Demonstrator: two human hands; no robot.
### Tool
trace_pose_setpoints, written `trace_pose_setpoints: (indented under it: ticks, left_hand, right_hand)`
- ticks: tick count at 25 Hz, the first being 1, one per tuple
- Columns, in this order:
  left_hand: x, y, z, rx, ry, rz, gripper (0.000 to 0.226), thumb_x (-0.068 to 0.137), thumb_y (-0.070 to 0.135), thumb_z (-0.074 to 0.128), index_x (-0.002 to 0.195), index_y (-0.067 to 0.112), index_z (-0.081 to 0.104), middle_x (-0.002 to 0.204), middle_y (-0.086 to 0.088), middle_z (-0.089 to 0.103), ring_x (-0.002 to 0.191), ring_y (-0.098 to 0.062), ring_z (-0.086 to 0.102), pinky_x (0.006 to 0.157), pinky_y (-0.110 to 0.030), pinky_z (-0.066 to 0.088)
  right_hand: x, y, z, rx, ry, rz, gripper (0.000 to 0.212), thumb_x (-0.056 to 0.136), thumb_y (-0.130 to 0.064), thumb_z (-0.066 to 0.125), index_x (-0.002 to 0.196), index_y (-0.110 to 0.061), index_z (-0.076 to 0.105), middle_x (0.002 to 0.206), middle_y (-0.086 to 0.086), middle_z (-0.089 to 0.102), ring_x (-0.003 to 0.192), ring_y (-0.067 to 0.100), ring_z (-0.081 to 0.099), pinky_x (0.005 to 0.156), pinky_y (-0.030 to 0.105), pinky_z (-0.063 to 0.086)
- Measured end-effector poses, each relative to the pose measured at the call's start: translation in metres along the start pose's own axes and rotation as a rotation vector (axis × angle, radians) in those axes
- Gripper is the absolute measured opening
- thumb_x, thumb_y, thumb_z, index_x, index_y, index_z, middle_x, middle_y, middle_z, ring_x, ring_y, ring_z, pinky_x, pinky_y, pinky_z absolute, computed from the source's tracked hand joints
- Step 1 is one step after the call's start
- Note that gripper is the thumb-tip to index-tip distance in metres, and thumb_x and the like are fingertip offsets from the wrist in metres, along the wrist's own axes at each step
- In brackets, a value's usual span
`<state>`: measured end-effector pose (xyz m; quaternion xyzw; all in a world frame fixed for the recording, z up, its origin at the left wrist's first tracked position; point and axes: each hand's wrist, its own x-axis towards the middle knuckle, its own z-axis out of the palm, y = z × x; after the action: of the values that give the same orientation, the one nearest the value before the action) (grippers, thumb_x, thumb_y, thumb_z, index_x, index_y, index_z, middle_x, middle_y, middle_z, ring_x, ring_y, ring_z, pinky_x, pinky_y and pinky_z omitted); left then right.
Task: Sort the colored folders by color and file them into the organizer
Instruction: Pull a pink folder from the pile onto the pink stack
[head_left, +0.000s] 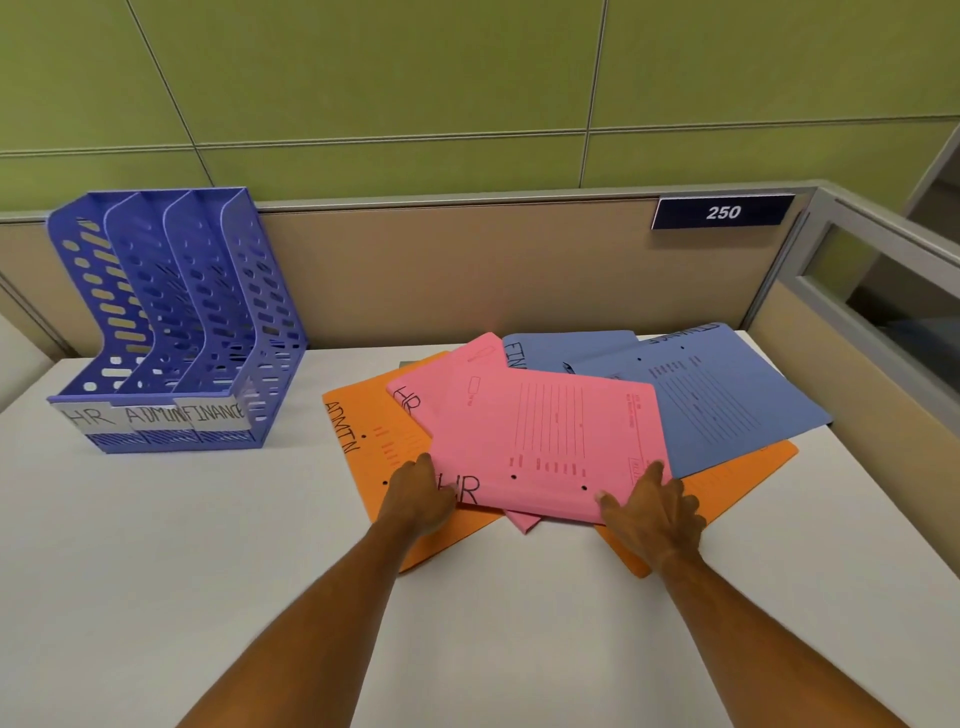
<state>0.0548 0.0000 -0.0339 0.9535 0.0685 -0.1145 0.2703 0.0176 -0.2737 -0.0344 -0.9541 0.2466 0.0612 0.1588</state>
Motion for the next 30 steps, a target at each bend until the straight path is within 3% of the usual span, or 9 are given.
trace_pose_setpoints:
  ticks: [4,9,14,19,24,27,30]
  left_hand:
    - [0.009,0.001,-0.005,-0.215,0.113,-0.156,0.038,0.086,0.023,0.064,0.119,0.004,0.056,0.114,-0.016,0.061,0.103,-0.033,0.059,0.083,-0.036,0.051]
    - [0.011,-0.007,-0.012,-0.463,0.153,-0.25,0.011,0.08,0.014,0.072,0.076,0.011,0.062,0.091,-0.014,0.069,0.083,-0.029,0.066,0.067,-0.033,0.055]
    - [-0.001,-0.006,-0.03,-0.628,0.162,-0.226,0.007,0.079,0.007,0.072,0.082,0.006,0.065,0.083,-0.013,0.071,0.08,-0.028,0.07,0.074,-0.044,0.06]
    - [-0.021,0.008,-0.063,-0.689,0.197,-0.149,0.007,0.083,0.004,0.069,0.089,0.003,0.066,0.081,-0.01,0.071,0.068,-0.016,0.068,0.054,-0.023,0.052]
    - [-0.037,0.026,-0.128,-0.754,0.29,0.016,0.006,0.083,0.002,0.068,0.086,0.006,0.066,0.08,-0.014,0.07,0.073,-0.025,0.068,0.058,-0.029,0.056]
    - [-0.057,0.041,-0.183,-0.727,0.382,0.15,0.011,0.084,0.0,0.066,0.08,0.01,0.065,0.078,-0.011,0.068,0.072,-0.022,0.068,0.066,-0.029,0.057]
    - [-0.082,0.048,-0.235,-0.619,0.498,0.233,0.006,0.084,0.002,0.067,0.086,0.008,0.066,0.08,-0.009,0.069,0.072,-0.016,0.068,0.062,-0.022,0.056]
  right_hand:
    - [0.016,0.008,0.002,0.103,-0.009,0.097,0.079,0.078,-0.057,0.067,0.132,-0.008,0.036,0.125,0.02,0.05,0.117,0.038,0.048,0.094,0.049,0.045]
    - [0.028,0.022,0.002,0.298,-0.005,0.18,0.056,0.078,-0.047,0.073,0.113,-0.01,0.049,0.116,0.016,0.058,0.109,0.038,0.052,0.088,0.046,0.048]
    - [0.02,0.025,0.007,0.376,-0.045,0.204,0.048,0.078,-0.05,0.072,0.104,-0.014,0.056,0.11,0.013,0.064,0.098,0.036,0.059,0.083,0.045,0.055]
    - [0.005,0.02,-0.005,0.494,-0.058,0.14,0.042,0.084,-0.042,0.07,0.111,-0.011,0.06,0.114,0.013,0.066,0.098,0.036,0.061,0.075,0.038,0.053]
    - [-0.01,-0.004,-0.028,0.668,-0.08,0.004,0.043,0.082,-0.036,0.072,0.115,-0.013,0.059,0.115,0.01,0.066,0.102,0.031,0.059,0.081,0.041,0.055]
    - [-0.021,-0.034,-0.066,0.712,-0.025,-0.072,0.056,0.08,-0.039,0.073,0.12,-0.008,0.05,0.111,0.009,0.059,0.105,0.033,0.057,0.085,0.044,0.052]
    - [-0.032,-0.067,-0.106,0.703,0.108,-0.204,0.076,0.083,-0.041,0.07,0.141,-0.007,0.034,0.132,0.018,0.05,0.122,0.038,0.047,0.094,0.046,0.045]
